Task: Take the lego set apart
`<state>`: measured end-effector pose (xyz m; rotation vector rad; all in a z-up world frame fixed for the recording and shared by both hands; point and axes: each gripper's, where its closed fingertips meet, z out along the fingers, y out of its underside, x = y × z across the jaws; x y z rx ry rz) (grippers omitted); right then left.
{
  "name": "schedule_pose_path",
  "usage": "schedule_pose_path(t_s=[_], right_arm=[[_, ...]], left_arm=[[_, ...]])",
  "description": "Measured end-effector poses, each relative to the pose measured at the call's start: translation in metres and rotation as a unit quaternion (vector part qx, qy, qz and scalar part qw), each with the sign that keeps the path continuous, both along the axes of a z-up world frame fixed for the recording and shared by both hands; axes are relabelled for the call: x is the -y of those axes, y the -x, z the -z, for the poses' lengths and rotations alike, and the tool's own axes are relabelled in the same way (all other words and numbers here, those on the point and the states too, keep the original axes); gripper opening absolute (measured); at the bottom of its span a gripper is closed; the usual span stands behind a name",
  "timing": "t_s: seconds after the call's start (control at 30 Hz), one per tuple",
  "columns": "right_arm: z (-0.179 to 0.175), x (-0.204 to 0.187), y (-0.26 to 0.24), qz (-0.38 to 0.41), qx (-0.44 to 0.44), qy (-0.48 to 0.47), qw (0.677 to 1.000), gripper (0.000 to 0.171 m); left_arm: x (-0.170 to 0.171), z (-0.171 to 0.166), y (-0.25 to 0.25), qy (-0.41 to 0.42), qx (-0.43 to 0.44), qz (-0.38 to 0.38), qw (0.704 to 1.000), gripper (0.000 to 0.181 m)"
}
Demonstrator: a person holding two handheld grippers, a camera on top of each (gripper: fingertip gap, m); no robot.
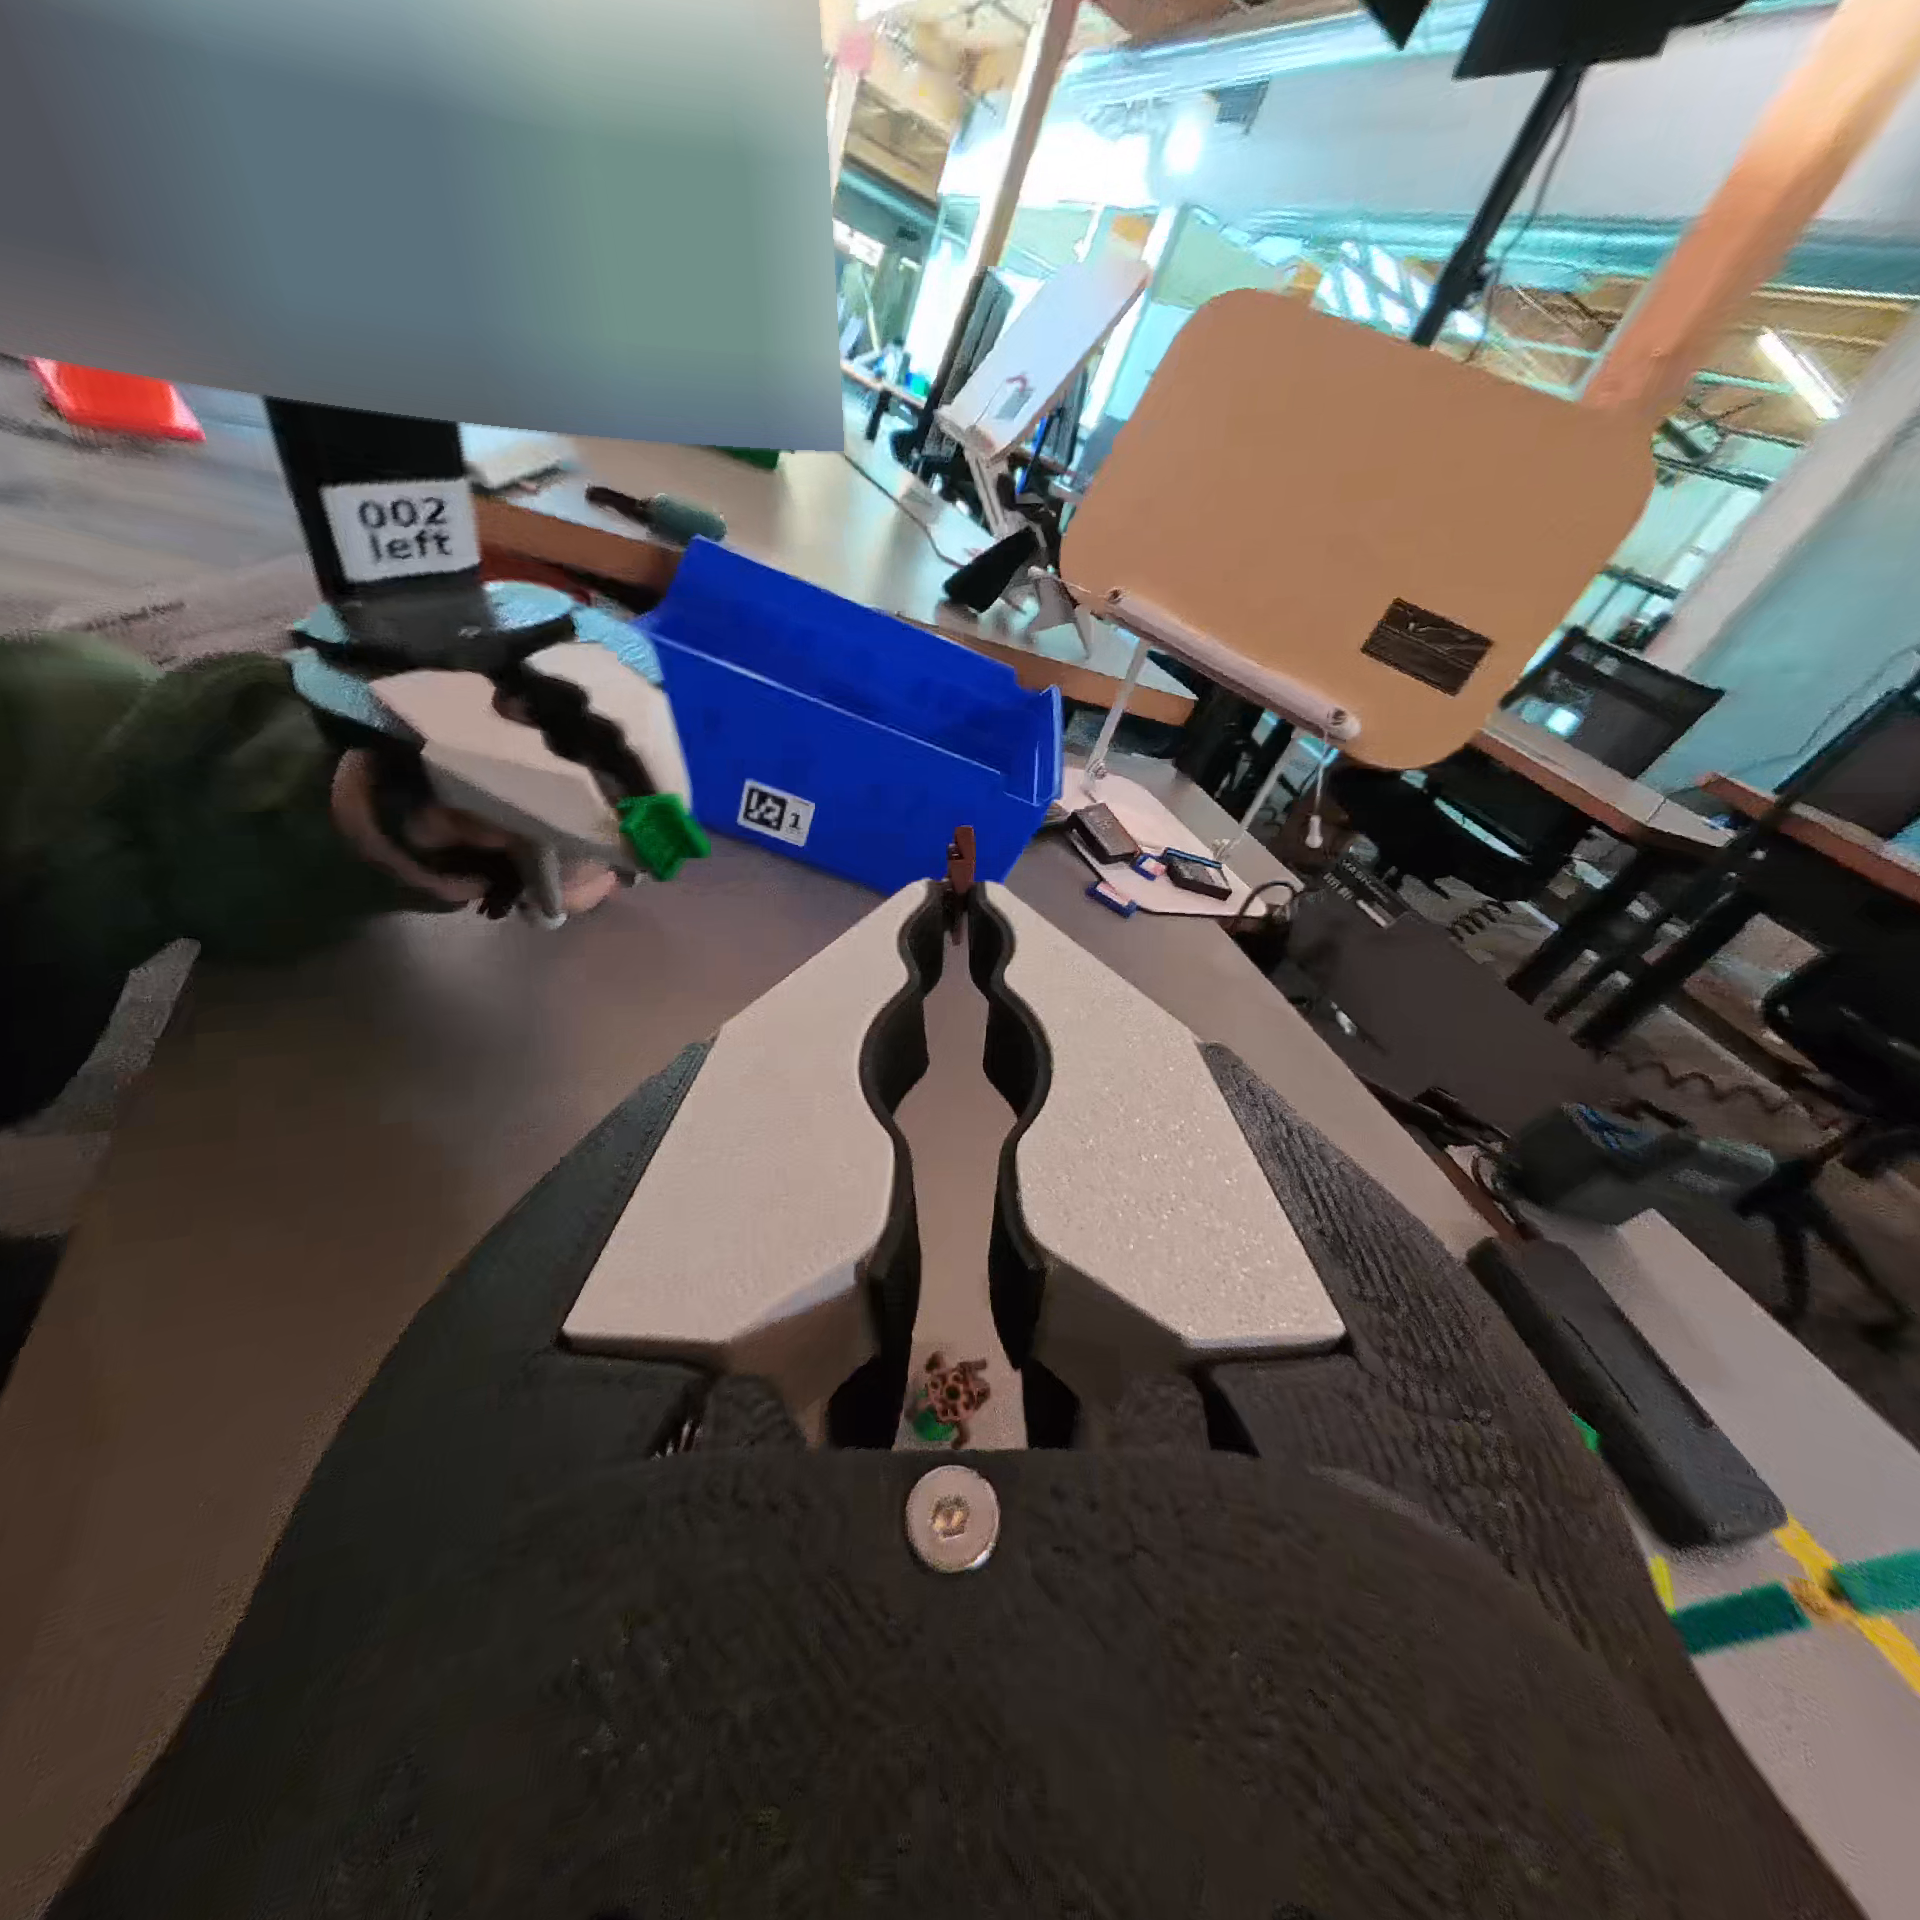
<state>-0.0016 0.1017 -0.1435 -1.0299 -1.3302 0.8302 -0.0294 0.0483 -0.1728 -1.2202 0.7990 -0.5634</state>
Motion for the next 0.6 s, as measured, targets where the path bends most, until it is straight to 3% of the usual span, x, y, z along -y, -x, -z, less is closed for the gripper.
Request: schedule_pose_path(t_s=[0.1, 0.17, 0.27, 0.33, 0.43, 0.53, 0.6], right_arm=[[0.001, -0.008, 0.010, 0.012, 0.008, 0.019, 1.000, 0.002], [0.001, -0.009, 0.037, 0.001, 0.006, 0.048, 0.999, 0.002], [-0.009, -0.005, 0.106, -0.055, 0.000, 0.084, 0.995, 0.002], [-0.015, 0.002, 0.166, -0.088, 0.017, 0.079, 0.993, 0.003], [-0.007, -0.005, 0.253, -0.083, 0.066, 0.057, 0.993, 0.008], [0.020, -0.012, 0.304, -0.088, 0.134, 0.124, 0.979, 0.046], [0.024, -0.018, 0.309, -0.079, 0.135, 0.150, 0.976, 0.060]], left_arm=[[-0.006, -0.007, 0.021, -0.003, 0.022, -0.069, 0.997, 0.001], [-0.020, -0.020, 0.066, 0.001, 0.032, -0.189, 0.981, 0.001], [-0.033, -0.034, 0.154, 0.032, -0.032, -0.383, 0.922, 0.002], [-0.035, -0.036, 0.216, 0.067, -0.093, -0.493, 0.862, 0.002], [-0.039, -0.024, 0.282, 0.152, -0.110, -0.558, 0.808, 0.003], [-0.043, 0.000, 0.314, 0.243, -0.096, -0.567, 0.781, 0.053], [-0.043, 0.005, 0.318, 0.258, -0.090, -0.567, 0.777, 0.083]])
